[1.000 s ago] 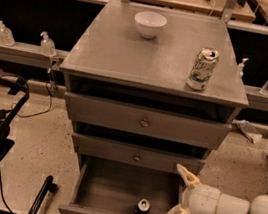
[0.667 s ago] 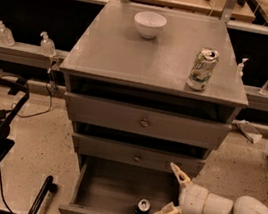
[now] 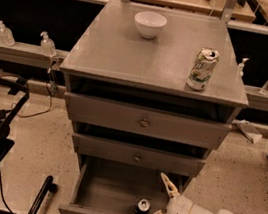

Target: Pick pepsi can from bottom drawer and place on counter

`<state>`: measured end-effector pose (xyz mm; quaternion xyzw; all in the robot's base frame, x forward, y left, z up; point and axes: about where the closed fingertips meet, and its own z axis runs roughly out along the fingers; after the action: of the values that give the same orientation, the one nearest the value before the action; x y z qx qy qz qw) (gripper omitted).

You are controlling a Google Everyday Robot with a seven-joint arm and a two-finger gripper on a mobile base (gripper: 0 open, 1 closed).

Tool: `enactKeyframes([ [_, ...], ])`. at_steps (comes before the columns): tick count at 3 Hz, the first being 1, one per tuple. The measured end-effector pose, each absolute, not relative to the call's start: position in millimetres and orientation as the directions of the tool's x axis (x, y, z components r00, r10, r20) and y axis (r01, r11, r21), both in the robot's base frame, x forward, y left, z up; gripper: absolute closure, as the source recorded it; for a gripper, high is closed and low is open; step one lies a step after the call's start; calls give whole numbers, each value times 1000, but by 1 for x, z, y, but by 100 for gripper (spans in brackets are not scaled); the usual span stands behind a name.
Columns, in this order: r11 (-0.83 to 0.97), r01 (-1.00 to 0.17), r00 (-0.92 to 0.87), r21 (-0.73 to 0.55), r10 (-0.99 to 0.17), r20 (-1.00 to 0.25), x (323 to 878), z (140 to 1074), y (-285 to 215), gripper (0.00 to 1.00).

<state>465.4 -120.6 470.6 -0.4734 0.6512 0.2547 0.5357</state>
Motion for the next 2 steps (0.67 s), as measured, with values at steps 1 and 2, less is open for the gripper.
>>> enactKeyframes([
  [1, 422, -891, 18, -170, -340, -940, 464, 469, -119, 0],
  [2, 389, -912, -1, -134, -327, -945, 472, 454, -114, 0],
])
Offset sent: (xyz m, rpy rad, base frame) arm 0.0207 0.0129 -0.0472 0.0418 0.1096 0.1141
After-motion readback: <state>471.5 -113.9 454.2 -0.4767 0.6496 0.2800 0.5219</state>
